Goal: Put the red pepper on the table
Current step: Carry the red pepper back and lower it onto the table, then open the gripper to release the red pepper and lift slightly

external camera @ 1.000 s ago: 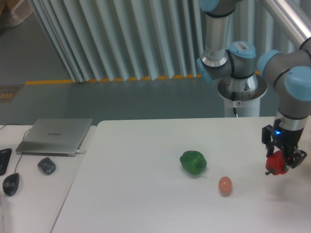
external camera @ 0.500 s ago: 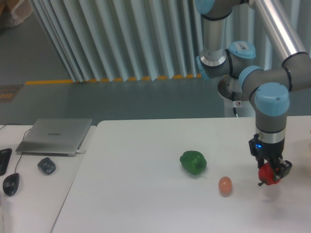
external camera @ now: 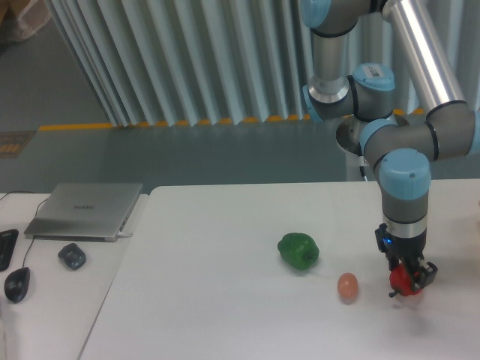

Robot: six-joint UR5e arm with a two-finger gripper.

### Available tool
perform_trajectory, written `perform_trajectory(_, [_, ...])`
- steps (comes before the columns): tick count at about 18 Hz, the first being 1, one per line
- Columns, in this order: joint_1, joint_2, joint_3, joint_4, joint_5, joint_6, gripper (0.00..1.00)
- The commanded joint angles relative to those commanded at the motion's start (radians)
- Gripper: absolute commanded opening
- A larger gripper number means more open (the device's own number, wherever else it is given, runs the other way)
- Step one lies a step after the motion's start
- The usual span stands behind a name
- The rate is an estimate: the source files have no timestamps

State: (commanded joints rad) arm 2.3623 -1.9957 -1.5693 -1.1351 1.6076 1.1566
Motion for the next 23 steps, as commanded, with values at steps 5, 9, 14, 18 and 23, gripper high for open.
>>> perform_trajectory(5, [0.005, 0.0, 0.011, 0.0, -0.003, 0.006, 1.0])
perform_trajectory(9, [0.003, 0.005, 0.015, 0.0, -0.003, 0.006, 1.0])
perform_trajectory(14, [0.002, 0.02, 0.043, -0.002, -0.002, 0.006, 1.0])
perform_trajectory(18, [0.003, 0.031, 0.078, -0.026, 0.002, 0.021, 1.0])
perform_trajectory(23, [-0.003, 0.07, 0.08, -0.072, 0.0, 0.07, 1.0])
